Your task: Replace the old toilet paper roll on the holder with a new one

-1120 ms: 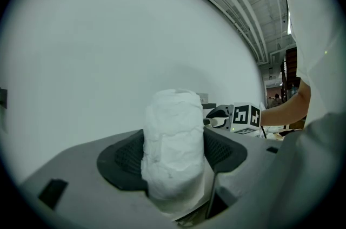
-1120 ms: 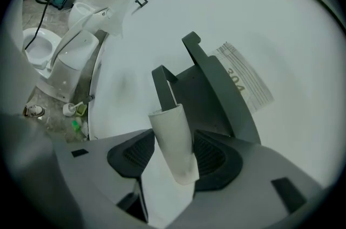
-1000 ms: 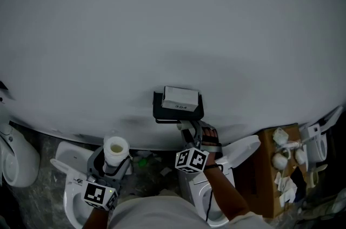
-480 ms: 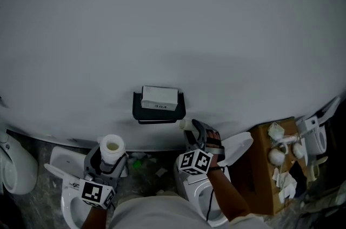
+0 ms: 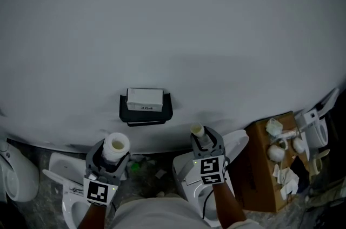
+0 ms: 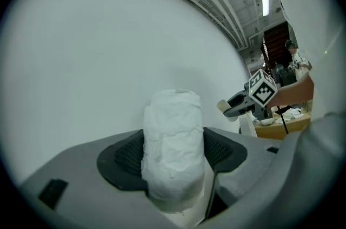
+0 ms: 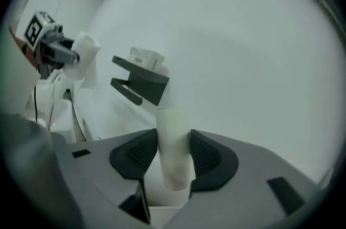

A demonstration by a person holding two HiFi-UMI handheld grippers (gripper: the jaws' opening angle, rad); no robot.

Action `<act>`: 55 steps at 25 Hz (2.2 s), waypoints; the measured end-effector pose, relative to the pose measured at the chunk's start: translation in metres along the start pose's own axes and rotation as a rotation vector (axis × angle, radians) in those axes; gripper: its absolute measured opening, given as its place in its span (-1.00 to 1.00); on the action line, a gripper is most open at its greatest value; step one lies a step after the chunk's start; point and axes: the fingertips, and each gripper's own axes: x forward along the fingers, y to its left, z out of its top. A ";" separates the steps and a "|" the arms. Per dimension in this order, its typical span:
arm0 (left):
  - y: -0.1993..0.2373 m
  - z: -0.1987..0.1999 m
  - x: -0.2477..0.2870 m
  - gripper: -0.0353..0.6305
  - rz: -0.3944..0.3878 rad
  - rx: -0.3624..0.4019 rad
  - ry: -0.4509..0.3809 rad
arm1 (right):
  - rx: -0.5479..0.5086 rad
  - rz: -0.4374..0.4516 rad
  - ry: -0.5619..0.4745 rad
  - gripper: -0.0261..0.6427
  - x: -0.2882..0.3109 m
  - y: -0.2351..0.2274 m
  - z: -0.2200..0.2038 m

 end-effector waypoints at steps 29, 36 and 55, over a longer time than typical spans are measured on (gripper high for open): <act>-0.196 -0.022 0.126 0.04 -0.419 1.079 -0.023 | 0.602 0.075 -0.189 -0.37 -0.070 -0.033 0.007; -0.212 -0.024 0.172 0.04 -0.367 1.172 0.022 | 0.607 0.069 -0.193 -0.37 -0.070 -0.038 0.007; -0.147 -0.041 0.202 0.04 -0.132 1.222 0.163 | 0.590 0.111 -0.181 -0.37 -0.059 -0.028 0.008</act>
